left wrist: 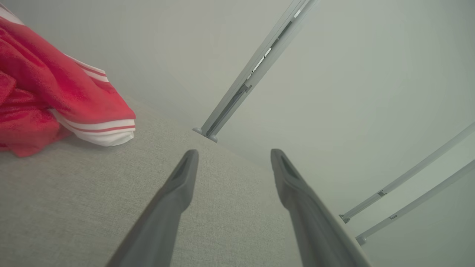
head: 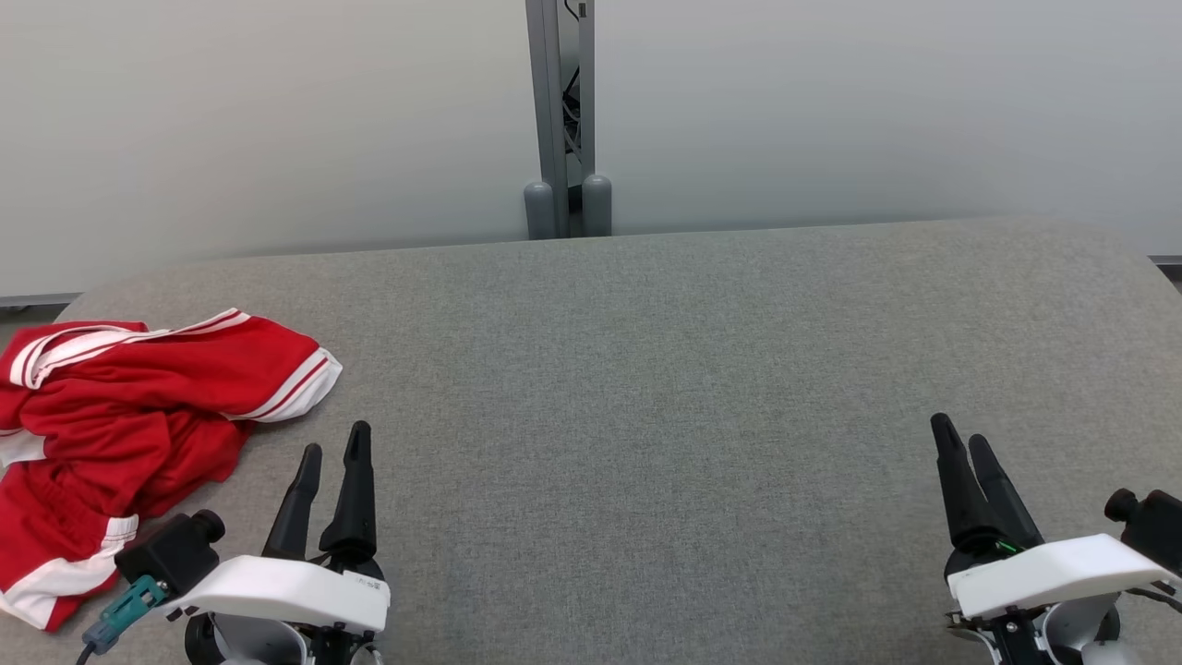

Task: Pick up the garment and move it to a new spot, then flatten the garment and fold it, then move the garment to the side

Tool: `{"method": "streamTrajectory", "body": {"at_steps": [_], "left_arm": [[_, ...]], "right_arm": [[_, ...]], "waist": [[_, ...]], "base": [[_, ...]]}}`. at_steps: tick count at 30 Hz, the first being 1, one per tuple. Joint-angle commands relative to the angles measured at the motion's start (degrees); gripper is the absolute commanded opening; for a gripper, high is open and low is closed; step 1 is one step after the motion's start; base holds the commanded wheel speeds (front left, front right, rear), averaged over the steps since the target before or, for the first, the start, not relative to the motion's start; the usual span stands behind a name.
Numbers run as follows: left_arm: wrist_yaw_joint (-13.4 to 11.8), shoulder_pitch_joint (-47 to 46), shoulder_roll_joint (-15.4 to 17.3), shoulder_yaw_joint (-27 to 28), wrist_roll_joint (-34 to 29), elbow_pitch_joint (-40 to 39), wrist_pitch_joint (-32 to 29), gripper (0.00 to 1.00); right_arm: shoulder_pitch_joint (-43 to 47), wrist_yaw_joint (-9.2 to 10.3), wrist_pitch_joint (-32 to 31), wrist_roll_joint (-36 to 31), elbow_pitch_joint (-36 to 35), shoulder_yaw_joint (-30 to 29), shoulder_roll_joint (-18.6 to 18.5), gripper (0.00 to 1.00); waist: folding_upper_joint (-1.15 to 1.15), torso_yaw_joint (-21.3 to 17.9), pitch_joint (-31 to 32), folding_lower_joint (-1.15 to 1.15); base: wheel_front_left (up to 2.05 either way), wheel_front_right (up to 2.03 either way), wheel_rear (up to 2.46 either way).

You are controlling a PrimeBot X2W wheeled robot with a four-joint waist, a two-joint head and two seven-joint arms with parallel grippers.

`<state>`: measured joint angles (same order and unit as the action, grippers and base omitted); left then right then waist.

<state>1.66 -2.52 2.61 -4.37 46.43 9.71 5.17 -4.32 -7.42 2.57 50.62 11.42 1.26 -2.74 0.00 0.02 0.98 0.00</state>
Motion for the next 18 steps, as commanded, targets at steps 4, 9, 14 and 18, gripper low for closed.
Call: {"method": "streamTrajectory", "body": {"at_steps": [4,9,14,18], "left_arm": [[-1.4,-0.3,0.9,-1.4,-5.1,-1.4,1.1,1.00],[-3.1,0.2,1.1,-2.2,-8.9,-1.9,2.0,1.00],[-4.2,0.7,1.2,-2.9,-12.1,-2.7,2.8,1.00],[-4.2,1.0,1.5,-3.7,-14.6,-3.1,3.4,1.00]], "right_arm": [[0.0,-0.08,1.4,-5.5,-1.3,1.0,-0.5,1.00],[0.4,-0.08,2.6,-10.4,-1.7,1.5,-0.4,1.00],[0.8,-0.09,3.5,-14.0,-2.2,2.5,-0.4,1.00],[1.1,-0.09,4.3,-16.7,-2.7,3.2,-0.4,1.00]], "waist": [[0.00,-0.1,0.3,0.00],[0.00,-0.1,0.6,0.00],[0.00,-0.1,0.8,0.00],[0.00,-0.1,0.9,0.00]], "base": [[0.00,0.00,0.00],[0.00,0.00,0.00],[0.00,0.00,0.00],[0.00,0.00,0.00]]}}
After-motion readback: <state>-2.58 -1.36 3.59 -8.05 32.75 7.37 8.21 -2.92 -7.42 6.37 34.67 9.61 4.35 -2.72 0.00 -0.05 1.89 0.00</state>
